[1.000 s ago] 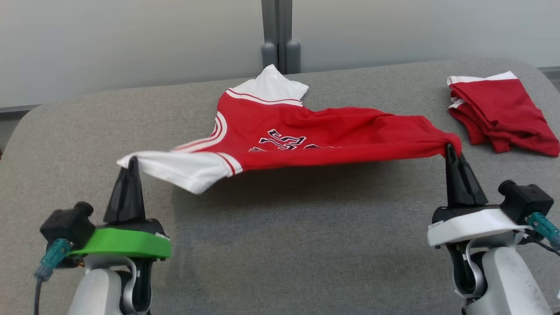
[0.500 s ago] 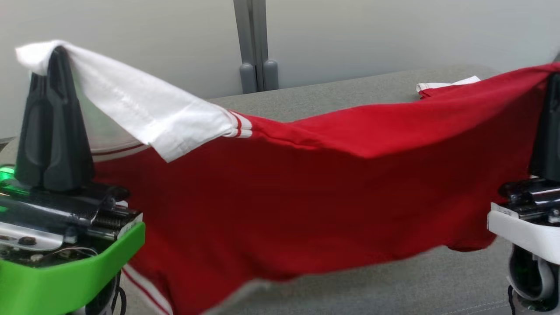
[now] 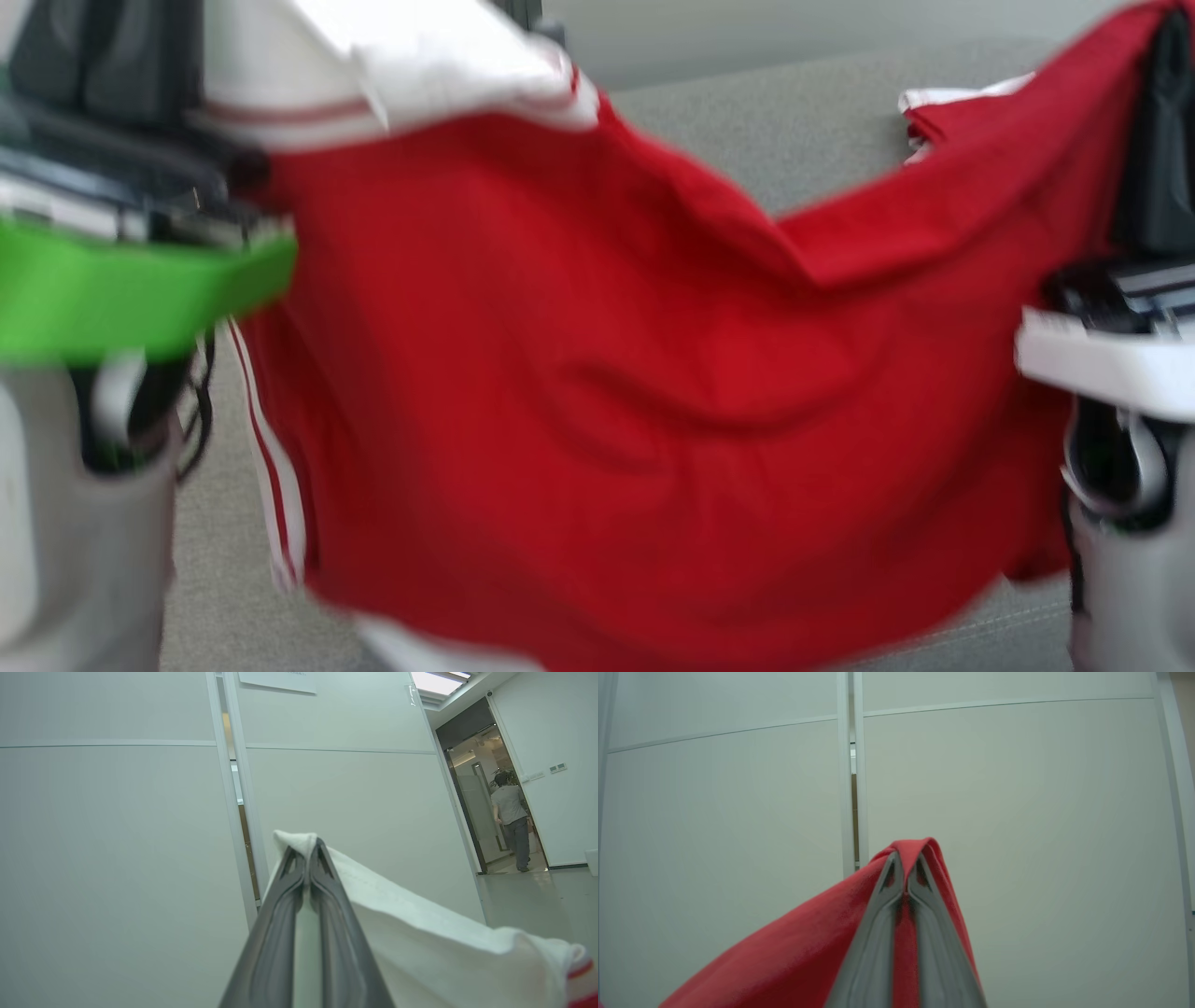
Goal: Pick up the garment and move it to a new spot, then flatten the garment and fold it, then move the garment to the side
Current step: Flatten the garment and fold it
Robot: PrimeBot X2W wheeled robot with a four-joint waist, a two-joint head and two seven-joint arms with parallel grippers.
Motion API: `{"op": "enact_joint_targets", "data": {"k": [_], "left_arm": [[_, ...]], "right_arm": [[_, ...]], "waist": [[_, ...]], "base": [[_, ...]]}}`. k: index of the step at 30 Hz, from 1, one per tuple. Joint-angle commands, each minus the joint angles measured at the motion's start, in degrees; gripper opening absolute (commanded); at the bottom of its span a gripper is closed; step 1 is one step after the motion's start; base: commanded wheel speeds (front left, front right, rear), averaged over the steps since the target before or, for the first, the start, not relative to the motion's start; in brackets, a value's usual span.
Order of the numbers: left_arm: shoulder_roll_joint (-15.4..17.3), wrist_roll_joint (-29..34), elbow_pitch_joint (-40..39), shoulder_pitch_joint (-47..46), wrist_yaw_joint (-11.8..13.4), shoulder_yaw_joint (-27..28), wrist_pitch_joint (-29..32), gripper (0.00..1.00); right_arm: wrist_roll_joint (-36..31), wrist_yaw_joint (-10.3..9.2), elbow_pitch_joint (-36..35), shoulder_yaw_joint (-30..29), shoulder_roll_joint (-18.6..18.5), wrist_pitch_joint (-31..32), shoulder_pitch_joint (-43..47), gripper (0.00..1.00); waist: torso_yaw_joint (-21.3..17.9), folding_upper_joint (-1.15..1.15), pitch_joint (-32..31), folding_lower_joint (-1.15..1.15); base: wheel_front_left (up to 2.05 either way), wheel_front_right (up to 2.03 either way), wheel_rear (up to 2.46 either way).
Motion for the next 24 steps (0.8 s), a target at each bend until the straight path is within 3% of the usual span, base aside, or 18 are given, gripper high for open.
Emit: {"op": "enact_joint_targets", "data": {"k": [1,4,7,10,14,18,24], "left_arm": [[0.54,-0.25,3.29,-5.01,-0.47,-0.1,0.46,0.0],[1.76,2.37,12.01,-16.09,-0.72,0.01,-0.16,0.0],[2.17,5.88,23.25,-28.0,-0.24,0.1,-2.85,0.0],[3.32,9.89,33.05,-38.55,0.59,-0.34,-6.08,0.0],[1.79,12.48,44.42,-49.04,3.11,-0.42,-12.82,0.0],[-0.65,11.29,52.12,-52.01,3.31,-0.49,-17.05,0.0],[-3.67,9.0,60.25,-46.25,3.58,0.2,-19.61,0.0]], "right_arm": [[0.67,-0.09,3.05,0.66,-0.08,0.25,-5.23,0.0],[-1.15,-0.09,11.52,0.41,-0.09,0.13,-16.81,0.0],[-0.04,-0.09,23.9,-0.4,-0.07,-0.7,-30.62,0.0],[-3.26,-0.04,35.4,-1.39,-0.01,-2.88,-44.04,0.0],[-8.03,-0.05,51.27,-3.05,-0.04,-6.57,-57.43,0.0],[-13.0,-0.06,61.74,-3.83,-0.09,-8.31,-64.06,0.0],[-16.63,-0.09,72.56,-6.85,-0.17,-9.99,-64.1,0.0]], "waist": [[-0.17,0.0,9.0,0.0],[0.43,0.0,14.13,0.0],[0.74,0.0,18.42,0.0],[0.47,0.0,21.5,0.0],[1.57,0.0,24.65,0.0],[3.82,0.0,28.25,0.0],[6.56,0.0,32.44,0.0]], "base": [[0.0,0.0,0.0],[0.0,0.0,0.0],[0.0,0.0,0.0],[0.0,0.0,0.0],[0.0,0.0,0.0],[0.0,0.0,0.0],[0.0,0.0,0.0]]}}
